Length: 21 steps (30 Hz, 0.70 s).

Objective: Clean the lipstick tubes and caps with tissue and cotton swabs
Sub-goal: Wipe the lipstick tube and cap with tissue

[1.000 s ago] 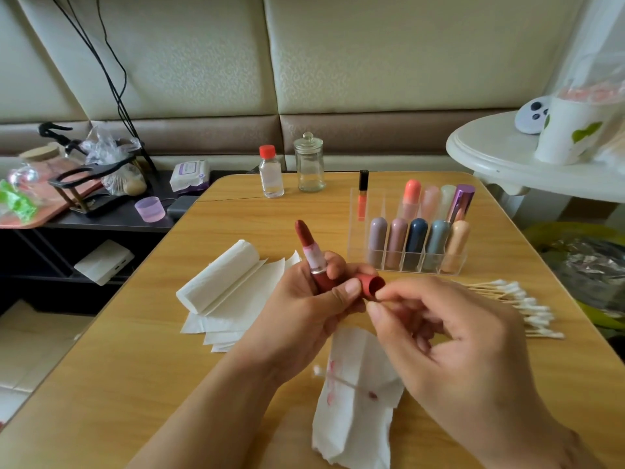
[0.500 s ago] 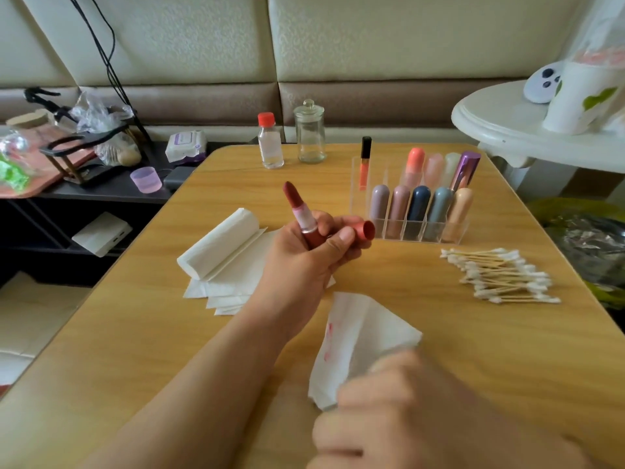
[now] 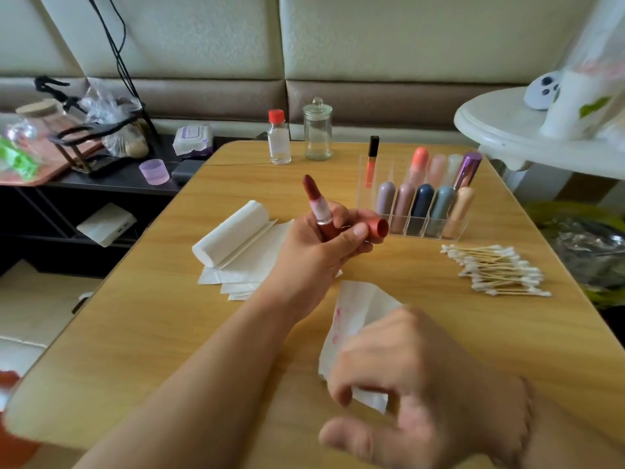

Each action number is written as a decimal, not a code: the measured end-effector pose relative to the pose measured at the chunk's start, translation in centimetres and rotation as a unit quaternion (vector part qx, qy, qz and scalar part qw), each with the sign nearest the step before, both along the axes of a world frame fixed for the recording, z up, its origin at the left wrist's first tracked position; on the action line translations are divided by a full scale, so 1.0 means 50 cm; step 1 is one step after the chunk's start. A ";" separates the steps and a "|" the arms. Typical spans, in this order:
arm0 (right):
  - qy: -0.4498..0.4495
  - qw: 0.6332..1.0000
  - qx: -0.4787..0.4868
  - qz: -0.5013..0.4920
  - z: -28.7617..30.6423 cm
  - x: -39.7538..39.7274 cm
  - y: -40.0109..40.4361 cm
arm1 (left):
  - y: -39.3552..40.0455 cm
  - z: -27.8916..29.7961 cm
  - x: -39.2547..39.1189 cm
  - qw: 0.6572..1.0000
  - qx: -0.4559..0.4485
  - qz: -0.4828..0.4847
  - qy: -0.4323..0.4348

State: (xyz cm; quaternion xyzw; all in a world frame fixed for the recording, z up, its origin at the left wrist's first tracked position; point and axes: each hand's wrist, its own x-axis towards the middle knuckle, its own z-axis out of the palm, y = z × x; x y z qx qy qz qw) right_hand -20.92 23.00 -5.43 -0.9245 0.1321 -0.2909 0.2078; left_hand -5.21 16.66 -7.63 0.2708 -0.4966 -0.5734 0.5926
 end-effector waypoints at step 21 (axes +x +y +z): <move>0.197 0.821 -0.012 -0.536 -0.044 -0.244 -0.142 | 0.041 0.020 -0.028 0.995 0.054 -0.031 -0.073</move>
